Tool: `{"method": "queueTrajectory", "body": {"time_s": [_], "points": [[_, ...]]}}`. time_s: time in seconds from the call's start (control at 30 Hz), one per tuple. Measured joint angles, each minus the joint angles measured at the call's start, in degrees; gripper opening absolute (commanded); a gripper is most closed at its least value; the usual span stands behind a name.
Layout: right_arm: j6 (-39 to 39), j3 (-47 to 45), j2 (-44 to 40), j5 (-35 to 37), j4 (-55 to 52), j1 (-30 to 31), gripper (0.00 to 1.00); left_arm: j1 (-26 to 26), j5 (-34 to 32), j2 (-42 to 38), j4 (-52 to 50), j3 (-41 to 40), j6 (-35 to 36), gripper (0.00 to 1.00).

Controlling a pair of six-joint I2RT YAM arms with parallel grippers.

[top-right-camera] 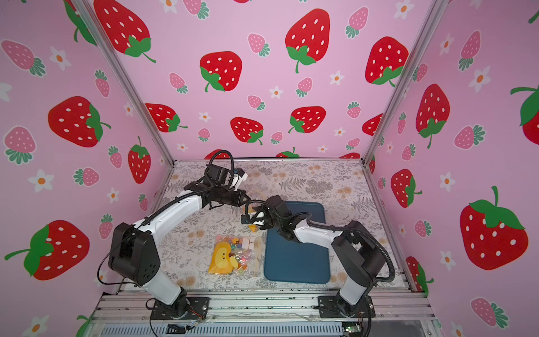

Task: Pour candies out of the ziploc bag
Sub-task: Adjust the ziploc bag at the center of the board, then pick up the ziploc bag from the center of the board.

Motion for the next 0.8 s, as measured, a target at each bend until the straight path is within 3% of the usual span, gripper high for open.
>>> {"method": "queueTrajectory", "body": {"time_s": [0.13,0.43,0.6,0.8], "points": [[-0.02,0.04,0.7,0.39,0.11,0.0,0.0,0.0,0.24,0.0,0.13,-0.2,0.0,0.0],[-0.04,0.02,0.46,0.66,0.11,0.0,0.0,0.0,0.37,0.0,0.46,-0.39,0.0,0.03],[1.33,-0.2,-1.84,0.02,0.04,-0.48,0.0,0.07,0.15,-0.9,2.99,-2.01,-0.35,0.44],[6.08,-0.17,-5.25,-1.88,0.09,-2.1,0.0,1.05,-2.54,-8.41,8.9,-8.87,-1.92,0.66]]}}
